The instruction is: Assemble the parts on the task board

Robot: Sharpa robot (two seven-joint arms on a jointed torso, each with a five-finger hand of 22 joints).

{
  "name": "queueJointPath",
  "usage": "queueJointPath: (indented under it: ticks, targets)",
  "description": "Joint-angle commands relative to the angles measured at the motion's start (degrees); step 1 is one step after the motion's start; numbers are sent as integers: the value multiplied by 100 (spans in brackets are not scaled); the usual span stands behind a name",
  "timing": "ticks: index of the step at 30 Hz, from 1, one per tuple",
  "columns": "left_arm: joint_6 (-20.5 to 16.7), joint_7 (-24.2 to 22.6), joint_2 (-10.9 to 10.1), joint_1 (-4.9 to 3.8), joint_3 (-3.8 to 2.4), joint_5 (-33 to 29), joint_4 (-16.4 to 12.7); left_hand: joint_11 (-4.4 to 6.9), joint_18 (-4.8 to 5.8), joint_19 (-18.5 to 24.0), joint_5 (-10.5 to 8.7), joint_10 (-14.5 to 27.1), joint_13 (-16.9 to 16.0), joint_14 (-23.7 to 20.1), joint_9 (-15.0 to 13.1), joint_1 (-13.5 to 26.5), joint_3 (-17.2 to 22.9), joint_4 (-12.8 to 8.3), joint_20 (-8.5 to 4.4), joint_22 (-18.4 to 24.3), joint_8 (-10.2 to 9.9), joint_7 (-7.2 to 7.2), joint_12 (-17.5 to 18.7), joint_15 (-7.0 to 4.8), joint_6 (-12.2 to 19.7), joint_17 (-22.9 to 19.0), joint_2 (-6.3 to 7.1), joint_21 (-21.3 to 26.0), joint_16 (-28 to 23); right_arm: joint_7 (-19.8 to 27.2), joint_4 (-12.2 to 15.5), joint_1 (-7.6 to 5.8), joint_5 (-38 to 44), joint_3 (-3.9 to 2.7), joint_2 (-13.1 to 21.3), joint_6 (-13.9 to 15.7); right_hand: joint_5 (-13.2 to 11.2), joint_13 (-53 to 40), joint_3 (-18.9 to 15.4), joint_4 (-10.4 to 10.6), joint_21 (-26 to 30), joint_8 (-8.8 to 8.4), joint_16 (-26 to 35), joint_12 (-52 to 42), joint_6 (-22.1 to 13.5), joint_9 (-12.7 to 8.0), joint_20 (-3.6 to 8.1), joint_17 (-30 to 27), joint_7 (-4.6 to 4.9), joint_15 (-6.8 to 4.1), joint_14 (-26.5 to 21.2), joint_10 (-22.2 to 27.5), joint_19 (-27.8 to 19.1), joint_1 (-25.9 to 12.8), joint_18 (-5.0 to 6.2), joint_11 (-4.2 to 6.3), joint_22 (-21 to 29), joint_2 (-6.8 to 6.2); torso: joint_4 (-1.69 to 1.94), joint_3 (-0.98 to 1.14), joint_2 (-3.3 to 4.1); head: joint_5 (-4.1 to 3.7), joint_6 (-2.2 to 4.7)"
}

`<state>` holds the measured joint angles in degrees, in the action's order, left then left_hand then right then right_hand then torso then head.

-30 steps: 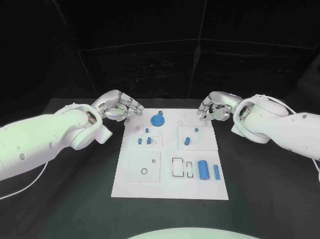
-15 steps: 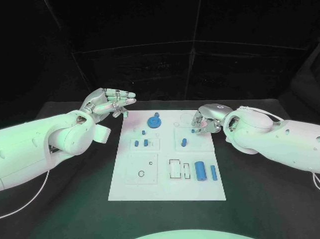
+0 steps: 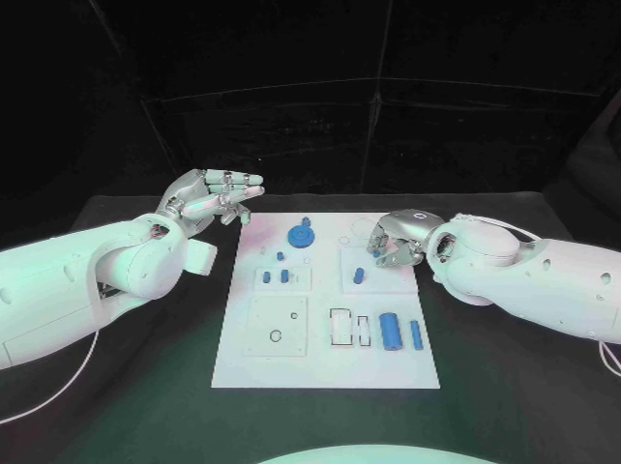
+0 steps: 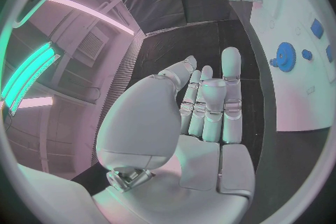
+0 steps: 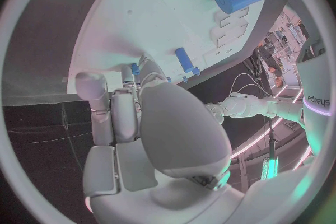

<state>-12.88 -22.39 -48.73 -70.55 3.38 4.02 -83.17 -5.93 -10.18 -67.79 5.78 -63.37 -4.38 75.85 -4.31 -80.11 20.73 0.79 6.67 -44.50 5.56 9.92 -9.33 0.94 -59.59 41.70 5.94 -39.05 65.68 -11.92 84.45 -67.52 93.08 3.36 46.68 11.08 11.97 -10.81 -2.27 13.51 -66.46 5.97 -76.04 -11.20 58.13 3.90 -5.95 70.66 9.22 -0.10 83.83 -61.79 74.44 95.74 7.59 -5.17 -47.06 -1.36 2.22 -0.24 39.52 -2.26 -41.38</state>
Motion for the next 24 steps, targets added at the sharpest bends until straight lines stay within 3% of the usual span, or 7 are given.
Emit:
queueJointPath:
  ticks: [1, 8, 14, 19, 21, 24]
  targets:
    - [7, -105, -5, -6, -4, -95, -12, -22, -32, 36, 13, -17, -3, -42, 9, -1, 17, -15, 14, 9, 4, 39, -23, 13, 8, 4, -29, 43, -28, 34, -28, 11, 80, 5, -35, -104, -160, 83, 160, -9, -48, -54, -33, 66, 58, 0, -12, 16, 6, 23, 273, -53, 16, 106, 0, -8, -20, 23, 3, -2, 3, 1, -5]
    - [28, -65, -7, -6, -4, -95, 5, -28, -31, 33, 16, 1, 0, -35, 13, -16, 28, -26, 16, 14, 0, 47, -30, 17, 28, 21, -37, 49, -15, 18, -65, 18, 79, 5, -77, -194, -387, 226, 628, -44, -97, -69, -67, 104, 202, 10, 3, 43, -15, 0, 274, -194, 28, 247, -4, 18, -79, 107, -2, 2, 2, 0, -21]
    - [52, -30, -23, -6, -4, -95, 2, -38, -30, 29, 16, 22, 2, -32, 18, -17, 30, -30, 18, 18, -4, 59, -34, 23, 50, 23, -36, 54, -9, -96, -70, 20, 100, 5, -90, -201, -526, 346, 1319, -171, -239, -87, -15, 134, 349, 11, 37, -68, -31, -31, 263, -348, 96, 337, -37, 39, -284, 98, -1, 3, 5, -23, -33]
    - [62, -9, -25, -6, -4, -95, 4, -45, -29, 26, 15, 41, 4, -32, 22, -18, 31, -36, 21, 21, -9, 68, -39, 27, 71, 20, -31, 58, -6, -196, -70, 21, 199, 5, -113, -164, -590, 432, 1945, -243, -454, -108, -6, 141, 484, 15, 58, -124, -59, -43, 262, -496, 207, 36, -83, 50, -611, -121, -3, 4, 1, -39, -44]
    - [65, -3, -27, -6, -4, -95, 6, -47, -28, 25, 15, 46, 5, -32, 23, -19, 31, -37, 22, 21, -10, 71, -40, 29, 76, 18, -30, 59, -6, -233, -64, 21, 245, 4, -121, -146, -608, 470, 2234, -330, -500, -132, -8, 151, 525, 14, 60, -146, -55, -51, 261, -538, 214, -158, -91, 59, -669, -295, -4, 4, 1, -41, -48]
    - [68, 6, -31, -6, -4, -95, 6, -49, -28, 24, 15, 52, 6, -32, 24, -21, 32, -40, 23, 22, -11, 73, -42, 30, 83, 17, -29, 60, -5, -277, -45, 21, 319, 4, -123, -96, -618, 503, 2530, -451, -555, -157, -10, 159, 558, 14, 49, -172, -58, -64, 260, -569, 229, -348, -112, 71, -747, -418, -2, 1, -1, -44, -55]
